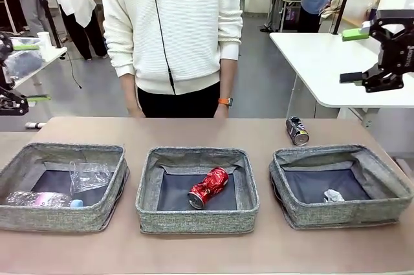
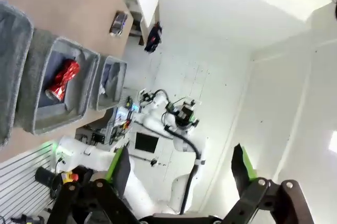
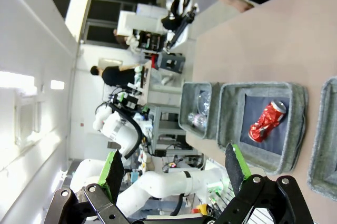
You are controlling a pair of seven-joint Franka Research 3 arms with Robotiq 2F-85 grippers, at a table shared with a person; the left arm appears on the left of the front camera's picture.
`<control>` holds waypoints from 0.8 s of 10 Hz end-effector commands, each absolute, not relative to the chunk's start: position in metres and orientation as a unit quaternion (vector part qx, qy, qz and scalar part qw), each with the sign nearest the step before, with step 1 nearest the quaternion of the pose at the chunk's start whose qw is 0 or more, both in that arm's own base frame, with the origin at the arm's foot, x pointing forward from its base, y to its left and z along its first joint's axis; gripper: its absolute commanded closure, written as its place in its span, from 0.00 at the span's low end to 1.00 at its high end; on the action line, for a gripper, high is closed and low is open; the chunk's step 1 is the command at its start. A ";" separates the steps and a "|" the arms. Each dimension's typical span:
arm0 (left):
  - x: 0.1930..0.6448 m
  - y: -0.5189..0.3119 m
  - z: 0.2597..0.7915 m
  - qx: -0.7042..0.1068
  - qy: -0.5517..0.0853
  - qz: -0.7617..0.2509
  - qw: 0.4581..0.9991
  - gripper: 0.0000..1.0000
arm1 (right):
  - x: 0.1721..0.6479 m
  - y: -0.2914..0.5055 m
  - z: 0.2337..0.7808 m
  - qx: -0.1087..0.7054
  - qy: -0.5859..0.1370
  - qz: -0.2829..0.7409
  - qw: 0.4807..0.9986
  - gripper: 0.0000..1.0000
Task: Sort the waste into the appropriate baskets.
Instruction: Place the picked waste into the Fabric basket indicated by the person, then pick up the waste item pointed out by the person.
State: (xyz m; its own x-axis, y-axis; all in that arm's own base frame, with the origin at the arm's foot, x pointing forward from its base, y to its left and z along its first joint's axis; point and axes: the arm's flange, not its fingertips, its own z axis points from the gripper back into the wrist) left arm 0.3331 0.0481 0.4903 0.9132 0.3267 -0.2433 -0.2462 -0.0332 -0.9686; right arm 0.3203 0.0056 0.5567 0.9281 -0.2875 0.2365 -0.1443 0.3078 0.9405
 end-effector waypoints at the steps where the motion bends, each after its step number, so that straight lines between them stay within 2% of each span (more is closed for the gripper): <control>1: 0.331 0.039 0.486 -0.676 -0.008 0.172 0.716 0.00 | 0.321 0.007 0.560 0.588 -0.178 -0.052 0.787 0.00; 8: 0.331 0.039 0.486 -0.676 -0.008 0.172 0.716 0.00 | 0.321 0.007 0.560 0.588 -0.178 -0.052 0.787 0.00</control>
